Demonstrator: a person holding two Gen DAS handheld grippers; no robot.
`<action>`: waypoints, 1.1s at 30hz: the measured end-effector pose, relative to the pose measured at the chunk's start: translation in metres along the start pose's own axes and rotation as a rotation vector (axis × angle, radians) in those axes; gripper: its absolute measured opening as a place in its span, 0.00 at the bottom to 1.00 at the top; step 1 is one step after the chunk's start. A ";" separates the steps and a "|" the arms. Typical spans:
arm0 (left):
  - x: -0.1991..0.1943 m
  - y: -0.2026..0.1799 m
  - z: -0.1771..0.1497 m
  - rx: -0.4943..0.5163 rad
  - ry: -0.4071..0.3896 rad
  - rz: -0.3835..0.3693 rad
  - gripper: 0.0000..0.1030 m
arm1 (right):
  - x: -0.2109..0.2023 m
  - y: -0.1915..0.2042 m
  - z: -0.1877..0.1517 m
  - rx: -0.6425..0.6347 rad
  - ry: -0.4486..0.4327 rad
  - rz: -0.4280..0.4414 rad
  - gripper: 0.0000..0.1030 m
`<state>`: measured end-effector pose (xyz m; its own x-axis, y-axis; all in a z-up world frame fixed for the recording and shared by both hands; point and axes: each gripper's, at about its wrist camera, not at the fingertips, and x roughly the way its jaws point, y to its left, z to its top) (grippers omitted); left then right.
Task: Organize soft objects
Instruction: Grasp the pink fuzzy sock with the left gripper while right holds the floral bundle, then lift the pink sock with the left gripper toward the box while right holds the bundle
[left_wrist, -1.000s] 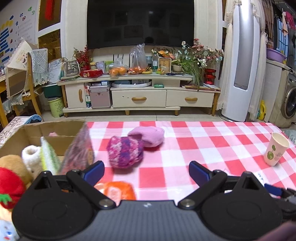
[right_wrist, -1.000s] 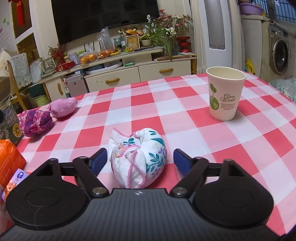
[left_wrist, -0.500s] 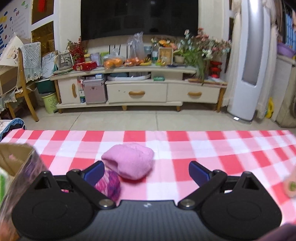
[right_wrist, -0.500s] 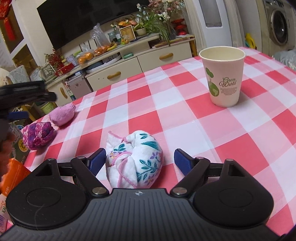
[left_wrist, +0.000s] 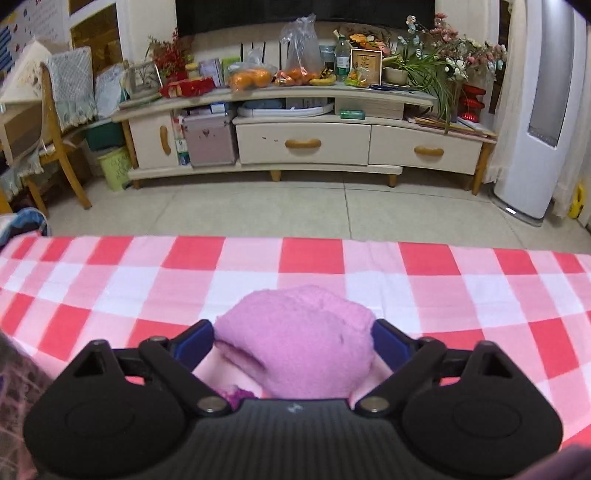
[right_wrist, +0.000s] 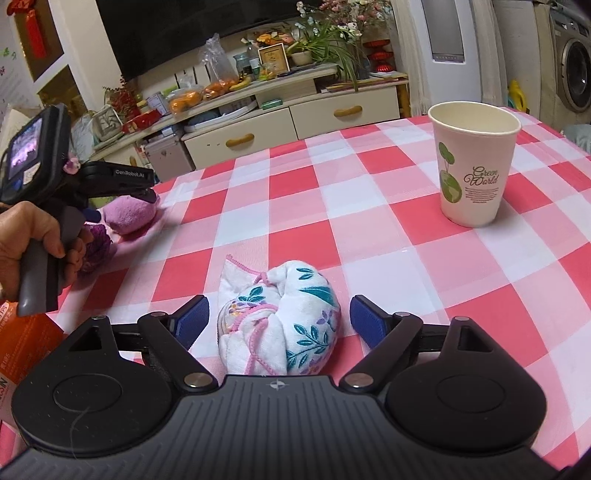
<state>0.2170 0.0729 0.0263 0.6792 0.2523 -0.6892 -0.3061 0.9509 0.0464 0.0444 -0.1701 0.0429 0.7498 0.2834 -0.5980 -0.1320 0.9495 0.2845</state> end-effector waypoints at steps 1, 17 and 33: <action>0.002 0.001 0.000 -0.011 0.002 -0.009 0.86 | 0.000 0.000 0.000 -0.002 0.000 -0.001 1.00; -0.018 -0.030 -0.026 0.077 0.045 -0.100 0.66 | -0.003 0.000 -0.001 -0.064 -0.001 -0.010 0.82; -0.081 -0.052 -0.086 0.124 0.079 -0.206 0.64 | -0.014 -0.016 -0.008 -0.069 -0.030 -0.008 0.82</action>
<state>0.1206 -0.0119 0.0177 0.6629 0.0411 -0.7476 -0.0793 0.9967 -0.0155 0.0311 -0.1884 0.0409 0.7697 0.2730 -0.5771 -0.1698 0.9590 0.2271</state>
